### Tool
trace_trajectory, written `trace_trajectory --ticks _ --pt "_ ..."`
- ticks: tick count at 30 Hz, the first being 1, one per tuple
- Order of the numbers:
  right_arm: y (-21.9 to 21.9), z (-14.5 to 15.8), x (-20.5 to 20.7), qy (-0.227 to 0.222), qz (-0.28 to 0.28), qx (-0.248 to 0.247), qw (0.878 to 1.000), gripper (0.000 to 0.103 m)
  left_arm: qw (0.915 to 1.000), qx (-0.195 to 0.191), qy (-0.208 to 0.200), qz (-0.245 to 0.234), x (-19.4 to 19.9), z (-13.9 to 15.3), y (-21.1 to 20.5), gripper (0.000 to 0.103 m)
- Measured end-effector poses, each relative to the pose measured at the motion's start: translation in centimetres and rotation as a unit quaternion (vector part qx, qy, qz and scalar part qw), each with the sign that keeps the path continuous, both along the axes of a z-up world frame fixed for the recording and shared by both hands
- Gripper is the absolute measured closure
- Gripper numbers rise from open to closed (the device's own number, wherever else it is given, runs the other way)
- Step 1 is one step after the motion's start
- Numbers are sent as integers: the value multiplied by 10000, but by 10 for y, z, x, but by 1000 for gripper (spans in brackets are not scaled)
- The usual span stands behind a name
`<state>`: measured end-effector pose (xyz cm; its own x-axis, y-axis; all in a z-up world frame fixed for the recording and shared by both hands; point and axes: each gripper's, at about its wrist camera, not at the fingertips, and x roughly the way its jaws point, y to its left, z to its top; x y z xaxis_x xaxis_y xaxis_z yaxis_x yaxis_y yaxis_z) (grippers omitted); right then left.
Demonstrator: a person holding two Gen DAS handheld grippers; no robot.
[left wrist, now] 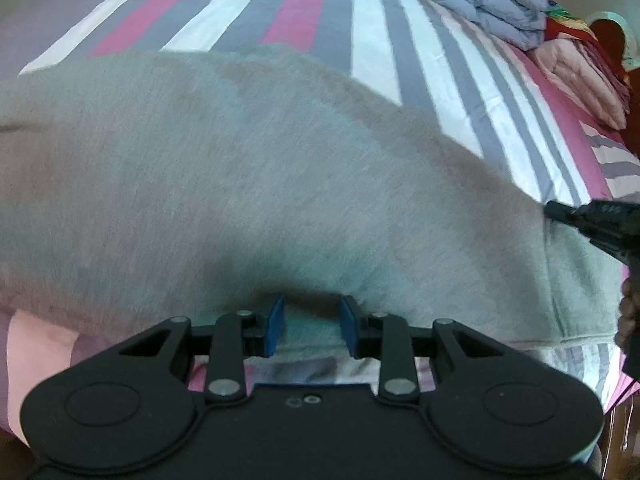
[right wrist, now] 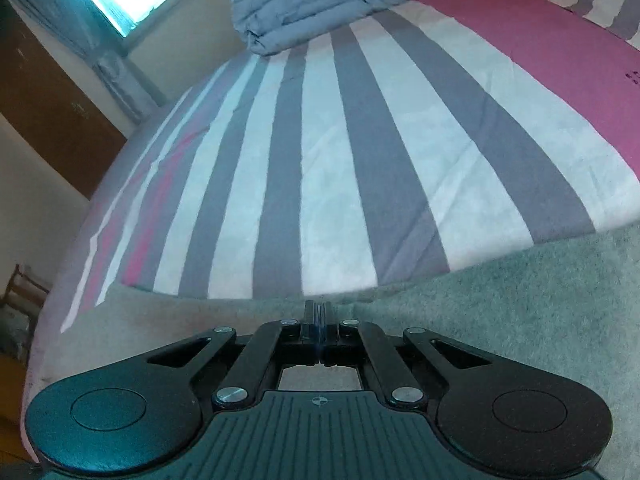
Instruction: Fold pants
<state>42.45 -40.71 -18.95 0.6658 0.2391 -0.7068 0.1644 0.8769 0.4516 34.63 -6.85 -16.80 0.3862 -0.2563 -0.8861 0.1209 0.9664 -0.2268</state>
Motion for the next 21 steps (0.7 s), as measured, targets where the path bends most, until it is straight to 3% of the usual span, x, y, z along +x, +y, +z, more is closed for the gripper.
trace_trajectory --ticks 2,6,9,11,13,15,17,19,21 --pt "4 0 -3 64 42 -275 9996 103 9997 84 -131 -191 8 9 -9 81" --pt "7 -4 -42 -27 -54 37 10000 103 9963 267 -349 -737 32 25 -48 81" --pt "16 -13 -76 -3 -83 -103 9999 103 9928 347 -386 -1075 49 27 -86 81" --pt "16 -37 -97 180 -140 171 9996 103 9910 323 -282 -1269 62 26 -114 81" --pt "8 -42 -110 138 -276 495 9983 103 9903 173 -163 -1365 72 23 -136 81" --pt "10 -39 -117 119 -201 406 9989 103 9887 6 28 -1500 82 18 -159 81" --pt "15 -38 -118 49 -131 257 9996 103 9858 -180 385 -1625 91 3 -180 81" --pt "13 -42 -116 68 -227 414 9989 103 9833 -263 910 -1551 89 -23 -191 81" --pt "8 -43 -122 92 -290 578 9979 103 9849 14 531 -1647 72 -32 -199 82"
